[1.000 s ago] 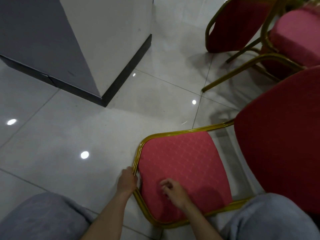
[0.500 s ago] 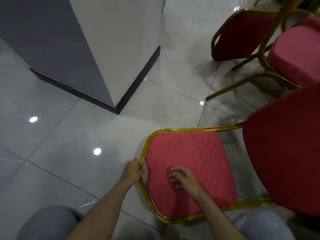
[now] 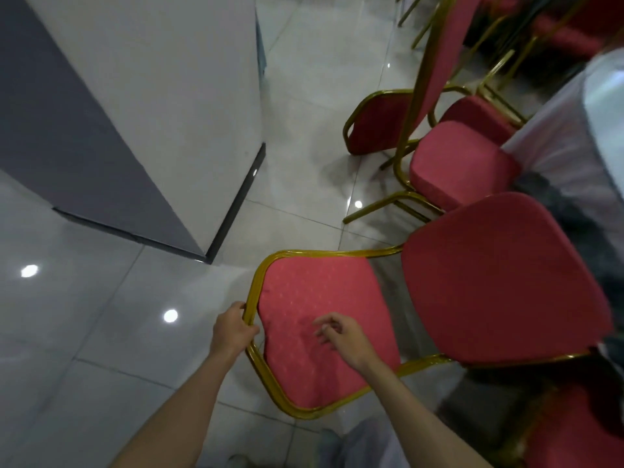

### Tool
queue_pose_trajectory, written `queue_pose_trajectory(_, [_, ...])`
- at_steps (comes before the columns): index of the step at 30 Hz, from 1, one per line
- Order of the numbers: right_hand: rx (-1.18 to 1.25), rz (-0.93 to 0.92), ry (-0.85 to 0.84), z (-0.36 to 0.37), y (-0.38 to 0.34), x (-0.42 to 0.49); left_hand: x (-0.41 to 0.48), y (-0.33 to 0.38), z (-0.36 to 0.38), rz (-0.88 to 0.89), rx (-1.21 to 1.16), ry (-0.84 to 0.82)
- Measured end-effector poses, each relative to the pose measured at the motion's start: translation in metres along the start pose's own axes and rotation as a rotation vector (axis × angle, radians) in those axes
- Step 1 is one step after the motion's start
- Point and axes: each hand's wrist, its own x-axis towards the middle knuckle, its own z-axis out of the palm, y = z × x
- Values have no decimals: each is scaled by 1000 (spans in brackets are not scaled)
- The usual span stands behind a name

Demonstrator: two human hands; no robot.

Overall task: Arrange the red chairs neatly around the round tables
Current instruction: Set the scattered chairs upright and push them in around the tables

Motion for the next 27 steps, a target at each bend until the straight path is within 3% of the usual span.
queue_pose_trajectory(14, [6,-4,49,-63,-117,-112,-123,188,-121,257,11,-32])
queue_pose_trajectory(20, [-13,-96,119,-88,-148,-148,-173,276,-136,374,91,-85])
queue_pose_trajectory(27, [82,-130,235,-121,-164,-191,-215,336,-119,352,103,-149])
